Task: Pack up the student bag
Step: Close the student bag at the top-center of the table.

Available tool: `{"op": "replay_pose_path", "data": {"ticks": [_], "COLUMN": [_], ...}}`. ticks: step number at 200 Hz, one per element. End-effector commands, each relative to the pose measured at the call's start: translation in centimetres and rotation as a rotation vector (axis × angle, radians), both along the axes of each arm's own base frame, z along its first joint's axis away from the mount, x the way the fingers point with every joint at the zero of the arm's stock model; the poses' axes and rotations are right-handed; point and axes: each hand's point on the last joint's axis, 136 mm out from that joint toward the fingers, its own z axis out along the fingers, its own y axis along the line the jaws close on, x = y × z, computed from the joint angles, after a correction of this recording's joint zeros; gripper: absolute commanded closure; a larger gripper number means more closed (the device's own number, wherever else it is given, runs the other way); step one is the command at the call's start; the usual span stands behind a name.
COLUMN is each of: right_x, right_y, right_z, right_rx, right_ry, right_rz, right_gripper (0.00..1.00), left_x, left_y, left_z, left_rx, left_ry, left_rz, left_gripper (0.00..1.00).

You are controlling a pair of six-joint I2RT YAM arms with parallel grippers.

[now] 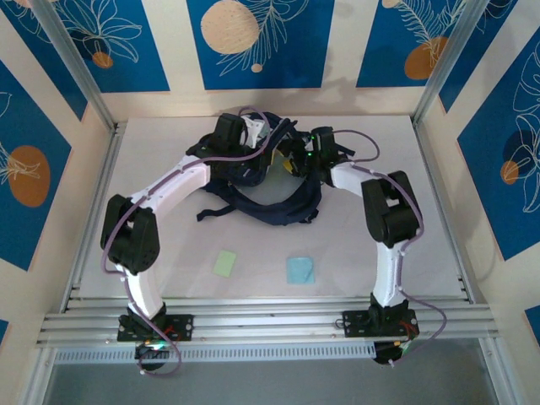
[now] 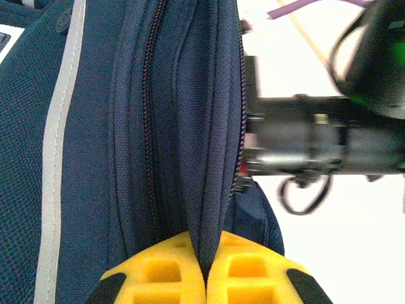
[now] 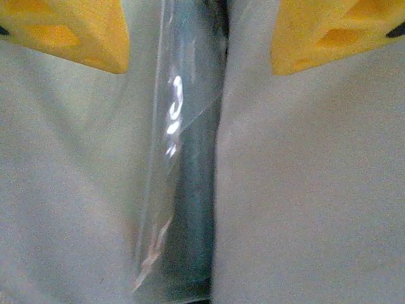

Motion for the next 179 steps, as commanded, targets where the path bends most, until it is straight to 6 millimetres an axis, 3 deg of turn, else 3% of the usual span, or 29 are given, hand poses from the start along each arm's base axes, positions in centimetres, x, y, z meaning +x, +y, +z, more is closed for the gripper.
{"op": "replay_pose_path", "data": {"ticks": [1,27,61,97,134,179], "right_x": [-3.7,-8.3,-14.5,-18.1,-19.0,-18.2], "right_y": [-0.2,-2.1,-5.5,-7.0,-3.5,3.9], "right_z": [3.1,3.3,2.7,2.9,3.2,2.7], "right_rx": [0.01,-0.066,-0.276,-0.381,-0.435,-0.496], "right_ry": [-0.053,-0.036,-0.008,0.004,-0.025,-0.105], "right_rz": [0.134,0.203,0.227,0.205,0.248,0.358], "right_gripper": [0.37,0.36,0.32,0.32,0.32,0.38], "left_x": [1.2,1.3,1.0,0.4,0.4,0.7], "left_y": [-1.1,-1.3,-1.3,0.4,5.2,12.1], "left_z": [2.4,2.0,1.8,2.1,0.0,-5.0], "left_rx": [-0.042,-0.054,-0.082,-0.096,-0.087,-0.062], "left_ry": [-0.103,-0.082,-0.019,-0.009,0.02,0.112], "left_rz": [-0.011,-0.002,0.023,0.097,0.243,0.428], "left_gripper": [0.94,0.91,0.59,0.45,0.38,0.35]}}
